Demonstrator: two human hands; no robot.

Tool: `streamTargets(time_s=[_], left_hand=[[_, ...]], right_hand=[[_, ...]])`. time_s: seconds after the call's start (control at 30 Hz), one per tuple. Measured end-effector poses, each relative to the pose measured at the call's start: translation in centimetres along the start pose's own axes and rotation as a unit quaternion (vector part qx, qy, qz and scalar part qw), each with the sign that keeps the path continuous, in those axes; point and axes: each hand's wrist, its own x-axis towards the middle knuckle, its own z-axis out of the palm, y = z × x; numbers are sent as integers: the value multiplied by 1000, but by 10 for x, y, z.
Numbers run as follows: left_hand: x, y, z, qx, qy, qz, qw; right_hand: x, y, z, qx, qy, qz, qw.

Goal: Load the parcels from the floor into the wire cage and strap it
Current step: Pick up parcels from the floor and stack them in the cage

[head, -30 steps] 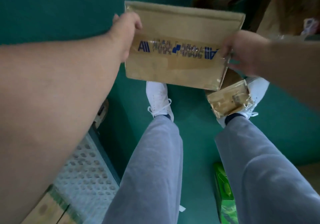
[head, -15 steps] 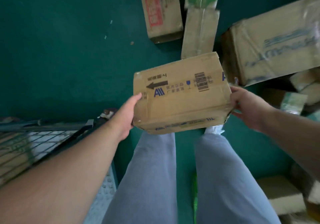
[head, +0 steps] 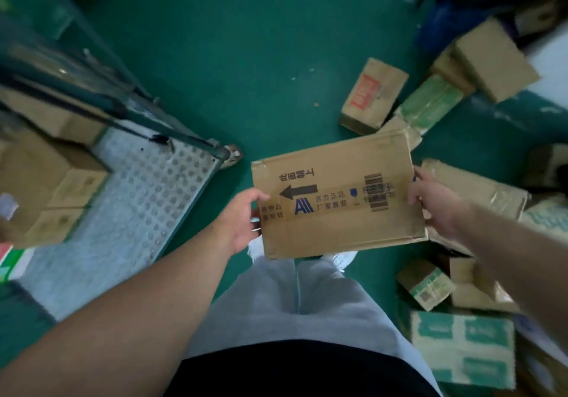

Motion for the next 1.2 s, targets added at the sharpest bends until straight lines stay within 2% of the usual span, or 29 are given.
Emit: streamTargets(time_s=[0.17, 0.33, 0.4, 0.53, 0.7, 0.83, 0.97, 1.07, 1.2], left_hand=[[-39, -20, -70, -91, 29, 43, 994], [-64, -47, -173, -183, 44, 70, 980], [-74, -60, -216, -194, 51, 78, 977], [-94, -95, -310, -214, 54, 80, 972], [-114, -135, -417, -304, 104, 49, 946], [-139, -157, -489, -371, 148, 85, 913], [-158, -148, -537, -404, 201, 125, 884], [-162, -129, -564, -391, 230, 144, 880], [-157, -94, -590, -355, 239, 148, 892]], right_hand=[[-28, -16, 65, -7, 6, -12, 1000], [-47, -16, 157, 10, 12, -37, 999], [-55, -16, 198, -28, -10, -38, 999], [-81, -22, 300, -147, -102, -43, 983], [-100, -21, 415, -212, -122, -48, 968], [-126, -27, 509, -245, -147, -82, 955], [-154, -56, 588, -274, -174, -127, 937], [-165, -87, 630, -316, -186, -170, 915], [-155, -131, 669, -367, -194, -198, 888]])
